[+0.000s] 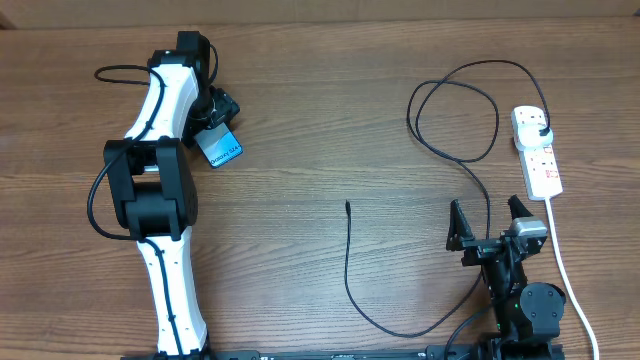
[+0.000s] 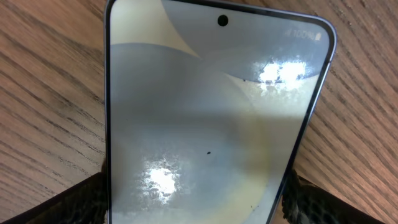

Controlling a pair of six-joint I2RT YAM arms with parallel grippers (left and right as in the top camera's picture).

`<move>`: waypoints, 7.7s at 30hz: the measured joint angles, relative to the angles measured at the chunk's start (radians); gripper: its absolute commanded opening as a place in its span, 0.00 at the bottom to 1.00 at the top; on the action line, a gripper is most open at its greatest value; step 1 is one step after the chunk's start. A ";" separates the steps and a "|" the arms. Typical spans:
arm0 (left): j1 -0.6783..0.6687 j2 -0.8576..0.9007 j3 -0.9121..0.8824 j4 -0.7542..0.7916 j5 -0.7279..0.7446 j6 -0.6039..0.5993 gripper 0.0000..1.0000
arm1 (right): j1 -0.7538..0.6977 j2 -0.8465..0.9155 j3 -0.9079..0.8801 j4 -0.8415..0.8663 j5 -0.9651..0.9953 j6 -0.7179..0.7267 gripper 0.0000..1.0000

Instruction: Plug charger to phone and switch on socket

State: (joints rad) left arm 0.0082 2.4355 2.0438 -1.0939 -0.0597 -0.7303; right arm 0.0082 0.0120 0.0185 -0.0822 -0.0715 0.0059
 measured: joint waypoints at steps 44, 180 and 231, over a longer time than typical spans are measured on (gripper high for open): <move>0.000 0.000 0.001 0.000 -0.004 0.000 0.19 | 0.000 0.000 0.000 0.000 0.000 0.000 1.00; -0.105 0.060 0.350 -0.125 1.208 -0.213 0.04 | 0.000 0.000 0.000 0.000 0.000 0.000 1.00; -0.105 0.060 0.351 -0.141 1.410 -0.371 0.04 | 0.000 0.000 0.000 0.000 0.000 0.000 1.00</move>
State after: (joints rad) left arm -0.0971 2.4950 2.3947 -1.2350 1.3499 -1.1011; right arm 0.0082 0.0120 0.0185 -0.0818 -0.0711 0.0063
